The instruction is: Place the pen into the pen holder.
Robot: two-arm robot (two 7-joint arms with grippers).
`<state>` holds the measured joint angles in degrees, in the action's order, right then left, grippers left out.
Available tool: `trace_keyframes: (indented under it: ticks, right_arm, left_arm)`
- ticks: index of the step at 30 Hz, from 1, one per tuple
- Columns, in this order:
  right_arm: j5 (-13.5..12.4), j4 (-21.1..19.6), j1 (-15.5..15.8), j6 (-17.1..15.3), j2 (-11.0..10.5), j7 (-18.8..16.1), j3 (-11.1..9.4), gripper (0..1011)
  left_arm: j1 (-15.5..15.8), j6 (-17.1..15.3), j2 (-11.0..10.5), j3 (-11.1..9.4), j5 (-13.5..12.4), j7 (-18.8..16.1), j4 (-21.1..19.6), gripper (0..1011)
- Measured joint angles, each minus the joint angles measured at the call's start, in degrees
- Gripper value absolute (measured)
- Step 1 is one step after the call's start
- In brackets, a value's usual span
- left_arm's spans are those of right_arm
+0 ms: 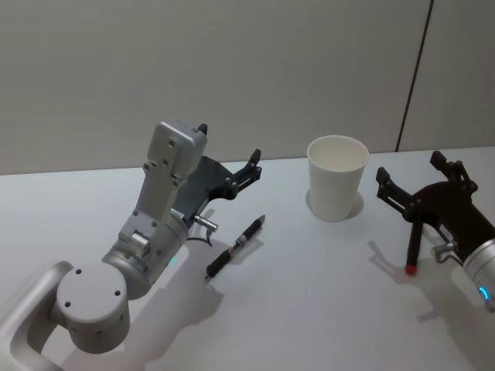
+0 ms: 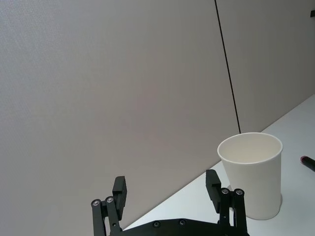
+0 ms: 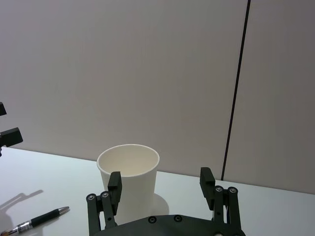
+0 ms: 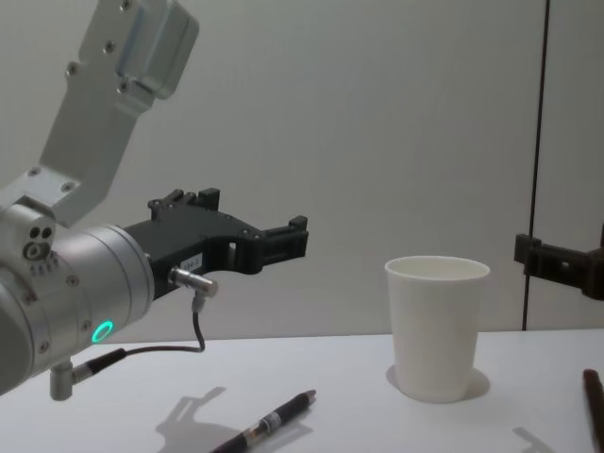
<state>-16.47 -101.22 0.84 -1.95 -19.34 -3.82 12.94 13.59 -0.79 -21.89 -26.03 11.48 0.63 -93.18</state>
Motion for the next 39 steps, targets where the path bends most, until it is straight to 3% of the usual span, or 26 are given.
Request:
trace_keyframes:
  ticks: [21,39]
  right_arm:
    - [-0.15,-0.24,0.35,-0.48,-0.18,0.12,-0.13,1001]
    - [-2.05,-4.18,5.81,-2.88,-2.21,6.66,-1.52,1001]
  left_arm:
    - [0.0,0.0,0.0,0.0,0.0,0.0,0.0,1001]
    - [0.0,0.0,0.0,0.0,0.0,0.0,0.0,1001]
